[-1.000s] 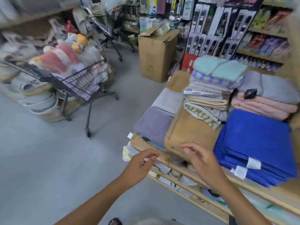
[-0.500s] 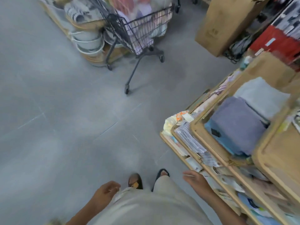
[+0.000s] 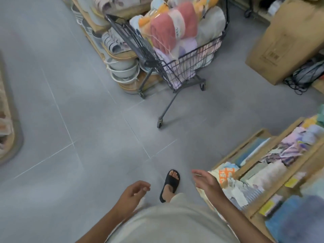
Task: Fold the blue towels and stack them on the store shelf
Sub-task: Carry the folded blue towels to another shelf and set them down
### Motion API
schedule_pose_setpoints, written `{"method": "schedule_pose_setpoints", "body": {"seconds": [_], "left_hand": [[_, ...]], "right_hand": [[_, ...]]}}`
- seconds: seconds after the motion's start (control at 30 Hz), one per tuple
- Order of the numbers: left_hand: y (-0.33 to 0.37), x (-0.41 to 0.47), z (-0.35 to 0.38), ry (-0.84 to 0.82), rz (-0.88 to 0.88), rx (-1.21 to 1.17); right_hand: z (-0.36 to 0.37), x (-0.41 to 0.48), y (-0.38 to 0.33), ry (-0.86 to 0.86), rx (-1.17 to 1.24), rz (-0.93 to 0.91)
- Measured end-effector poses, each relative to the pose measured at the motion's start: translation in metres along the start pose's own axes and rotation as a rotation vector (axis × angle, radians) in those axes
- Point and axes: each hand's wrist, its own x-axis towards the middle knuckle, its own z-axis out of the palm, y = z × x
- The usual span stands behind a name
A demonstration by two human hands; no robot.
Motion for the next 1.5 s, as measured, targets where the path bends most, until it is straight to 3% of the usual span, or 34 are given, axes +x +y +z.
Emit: {"method": "schedule_pose_setpoints", "body": {"seconds": [0.2,0.37,0.5,0.7,0.97,1.5], "left_hand": [[0.081,0.091,-0.042,0.065,0.045,0.019],[0.165,0.206,-0.051,-0.014,0.103,0.07],[0.251,0.312,-0.035,-0.201,0.148,0.137],[0.394,0.446,0.024,-0.512,0.201,0.244],[0.554,0.564,0.146,-0.766,0.299,0.368],[0.742,0.738,0.348,-0.466,0.178,0.244]], "right_hand": [[-0.019,0.094,-0.1,-0.052,0.017,-0.02],[-0.07,0.156,-0.15,0.006,0.056,-0.014],[-0.125,0.2,-0.175,0.185,0.138,0.001],[-0.198,0.232,-0.197,0.594,0.432,0.08],[-0.287,0.277,-0.213,0.836,0.677,0.113],[-0.675,0.459,-0.319,0.717,0.541,0.018]]}}
